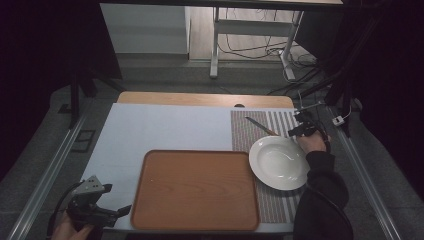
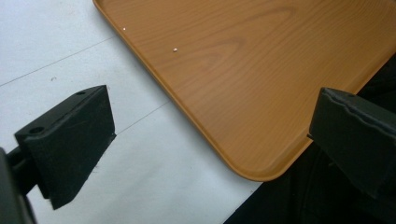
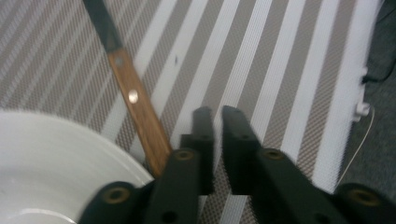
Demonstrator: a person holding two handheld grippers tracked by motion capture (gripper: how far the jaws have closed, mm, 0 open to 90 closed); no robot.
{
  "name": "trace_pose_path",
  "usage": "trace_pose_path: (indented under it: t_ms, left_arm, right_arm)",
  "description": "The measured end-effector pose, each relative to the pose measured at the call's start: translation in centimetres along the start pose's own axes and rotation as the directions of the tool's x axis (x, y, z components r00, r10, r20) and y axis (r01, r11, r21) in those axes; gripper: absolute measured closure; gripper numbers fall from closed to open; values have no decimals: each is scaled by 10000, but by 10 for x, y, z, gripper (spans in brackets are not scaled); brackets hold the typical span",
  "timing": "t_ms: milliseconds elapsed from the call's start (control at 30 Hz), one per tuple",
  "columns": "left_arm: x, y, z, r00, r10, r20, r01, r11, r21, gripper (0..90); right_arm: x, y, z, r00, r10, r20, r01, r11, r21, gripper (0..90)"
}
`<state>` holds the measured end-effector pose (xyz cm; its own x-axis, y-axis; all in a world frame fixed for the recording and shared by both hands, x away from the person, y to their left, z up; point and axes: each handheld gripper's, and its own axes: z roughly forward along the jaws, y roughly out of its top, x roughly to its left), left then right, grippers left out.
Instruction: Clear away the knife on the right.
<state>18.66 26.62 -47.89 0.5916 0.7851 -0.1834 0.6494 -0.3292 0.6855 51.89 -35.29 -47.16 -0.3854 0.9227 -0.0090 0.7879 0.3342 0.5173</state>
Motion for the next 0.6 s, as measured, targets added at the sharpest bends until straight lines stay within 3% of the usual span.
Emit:
trace_pose_path:
  t_ms: [167, 367, 400, 600]
  left_arm:
    - [-1, 0, 0, 10000, 31, -17, -31, 10000, 15, 5]
    - [0, 0, 0, 10000, 17, -2, -17, 10000, 19, 5]
    - [0, 0, 0, 10000, 20, -3, -20, 10000, 20, 5]
    - [0, 0, 0, 10000, 28, -16, -28, 10000, 14, 6]
  right_arm:
    - [7, 10, 0, 9999, 64, -87, -68, 9991, -426, 410]
    - [24, 26, 9, 9990, -238, -376, 228, 9993, -280, 40]
    - [27, 28, 10, 9988, -289, -393, 280, 9993, -239, 0]
    - [47, 38, 23, 9952, -819, -539, 822, 9966, 44, 0]
